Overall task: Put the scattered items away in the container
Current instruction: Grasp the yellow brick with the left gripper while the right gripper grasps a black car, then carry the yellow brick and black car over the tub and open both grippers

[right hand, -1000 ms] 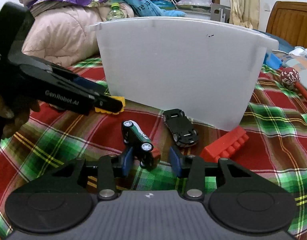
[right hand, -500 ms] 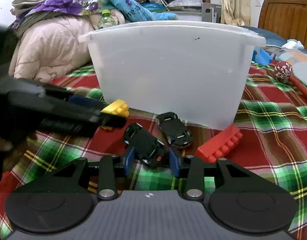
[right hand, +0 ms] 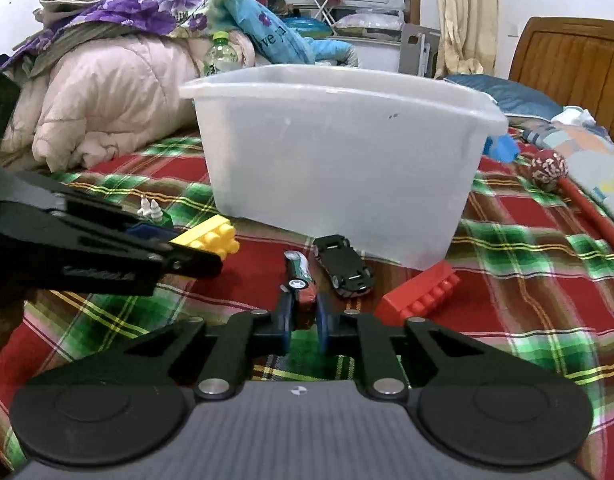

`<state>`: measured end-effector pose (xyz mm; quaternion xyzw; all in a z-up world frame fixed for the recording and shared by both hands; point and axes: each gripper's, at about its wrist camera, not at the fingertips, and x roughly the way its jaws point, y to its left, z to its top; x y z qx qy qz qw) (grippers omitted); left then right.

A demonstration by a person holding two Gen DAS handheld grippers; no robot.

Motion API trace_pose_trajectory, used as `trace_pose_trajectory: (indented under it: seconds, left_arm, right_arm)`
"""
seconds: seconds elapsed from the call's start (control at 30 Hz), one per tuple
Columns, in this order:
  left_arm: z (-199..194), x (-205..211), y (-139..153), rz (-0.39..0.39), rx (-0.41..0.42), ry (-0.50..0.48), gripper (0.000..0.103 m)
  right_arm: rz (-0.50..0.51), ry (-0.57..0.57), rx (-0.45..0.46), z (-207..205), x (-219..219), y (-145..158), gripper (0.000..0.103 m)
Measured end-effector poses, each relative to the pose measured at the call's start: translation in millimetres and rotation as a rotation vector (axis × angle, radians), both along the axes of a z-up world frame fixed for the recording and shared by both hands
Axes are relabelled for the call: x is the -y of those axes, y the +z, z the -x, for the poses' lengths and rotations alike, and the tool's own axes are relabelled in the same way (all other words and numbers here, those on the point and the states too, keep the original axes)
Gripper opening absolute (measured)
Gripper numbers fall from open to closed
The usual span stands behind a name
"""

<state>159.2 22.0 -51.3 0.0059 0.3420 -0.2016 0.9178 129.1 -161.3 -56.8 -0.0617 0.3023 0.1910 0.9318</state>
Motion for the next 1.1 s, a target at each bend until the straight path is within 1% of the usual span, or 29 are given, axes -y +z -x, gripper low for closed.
trace_pose_trajectory:
  seconds: [0.2,0.4,0.6,0.73,0.87,0.97,1.1]
  left_arm:
    - [18,-2,26,0.032,0.054,-0.006,0.025]
    - [28,-7,45,0.062,0.11,0.029,0.025]
    - [32,-10,65,0.088,0.158,0.039,0.025]
    - [30,-13,81,0.117,0.183,0.044,0.025]
    - [24,-10,95,0.114,0.215,0.044,0.025]
    - [15,-8,103,0.123,0.225,0.047,0.025]
    - [-2,-4,113,0.117,0.251,0.05,0.026]
  right_arm:
    - [0.003,-0.018,0.03,10,0,17,0.014]
    - [0.005,-0.019,0.076,23,1,34,0.014]
    - [0.004,-0.018,0.123,27,1,49,0.014]
    - [-0.001,-0.012,0.162,27,2,62,0.014]
    - [-0.013,-0.018,0.197,23,2,74,0.014]
    - [-0.017,-0.021,0.226,14,3,85,0.014]
    - [-0.024,-0.031,0.26,-1,5,98,0.014]
